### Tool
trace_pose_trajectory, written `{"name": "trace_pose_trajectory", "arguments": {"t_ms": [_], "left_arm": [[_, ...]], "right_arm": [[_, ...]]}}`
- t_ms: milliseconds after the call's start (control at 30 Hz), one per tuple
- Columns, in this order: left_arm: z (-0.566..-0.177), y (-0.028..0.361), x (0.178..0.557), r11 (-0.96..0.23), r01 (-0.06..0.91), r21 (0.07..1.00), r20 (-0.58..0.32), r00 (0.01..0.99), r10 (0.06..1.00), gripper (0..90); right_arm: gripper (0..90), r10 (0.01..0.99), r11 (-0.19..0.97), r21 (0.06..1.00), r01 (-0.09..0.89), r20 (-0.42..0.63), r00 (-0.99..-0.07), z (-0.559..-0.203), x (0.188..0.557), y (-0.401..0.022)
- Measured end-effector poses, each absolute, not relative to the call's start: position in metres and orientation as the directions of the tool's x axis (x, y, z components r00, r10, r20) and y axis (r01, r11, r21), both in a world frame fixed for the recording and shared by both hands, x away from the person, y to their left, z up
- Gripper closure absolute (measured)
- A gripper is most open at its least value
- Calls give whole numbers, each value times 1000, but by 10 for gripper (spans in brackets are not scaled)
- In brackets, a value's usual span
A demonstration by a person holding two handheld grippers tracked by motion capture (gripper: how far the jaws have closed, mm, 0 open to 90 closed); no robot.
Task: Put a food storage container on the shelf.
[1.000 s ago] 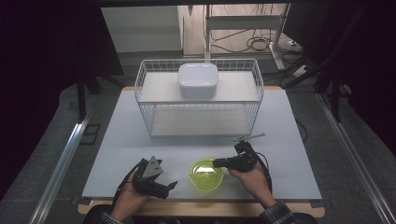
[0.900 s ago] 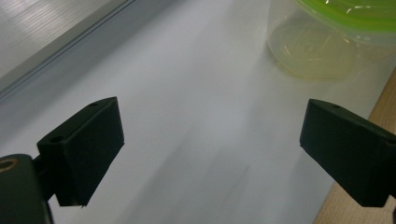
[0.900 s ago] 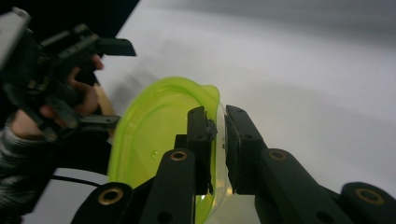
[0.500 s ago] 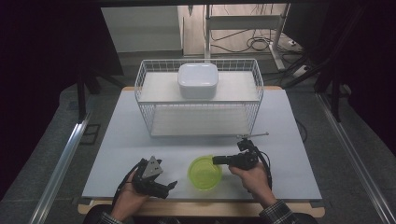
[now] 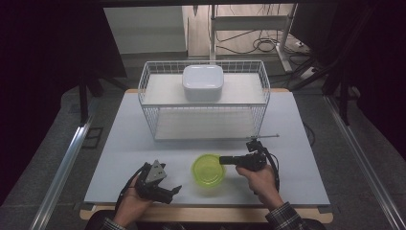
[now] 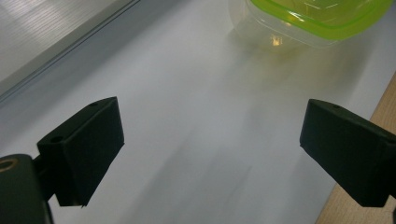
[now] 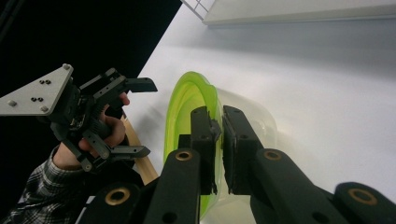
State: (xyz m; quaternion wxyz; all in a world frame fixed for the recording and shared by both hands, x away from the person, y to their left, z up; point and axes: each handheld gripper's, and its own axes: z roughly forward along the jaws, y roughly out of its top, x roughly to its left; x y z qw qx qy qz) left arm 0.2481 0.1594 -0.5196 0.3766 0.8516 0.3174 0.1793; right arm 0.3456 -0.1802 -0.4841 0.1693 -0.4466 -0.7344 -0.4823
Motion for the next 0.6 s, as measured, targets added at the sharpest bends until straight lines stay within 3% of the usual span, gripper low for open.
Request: {"name": "trace_pose_trajectory", "arguments": {"t_ms": [400,533,600], "left_arm": [[-520,159,248,-518,406,753,66,736,674,62],[-520,159,248,-517,406,754,66,735,674,62],[-520,159,248,-516,407,754,66,735,675,62]], "right_arm": [[833,495,117,542,832,694,-522,-489,357,-180],[790,519,120,544,830,678,-520,-493,361,-179],[716,533,115,534,837,678,-506,-497,362,-179]]}}
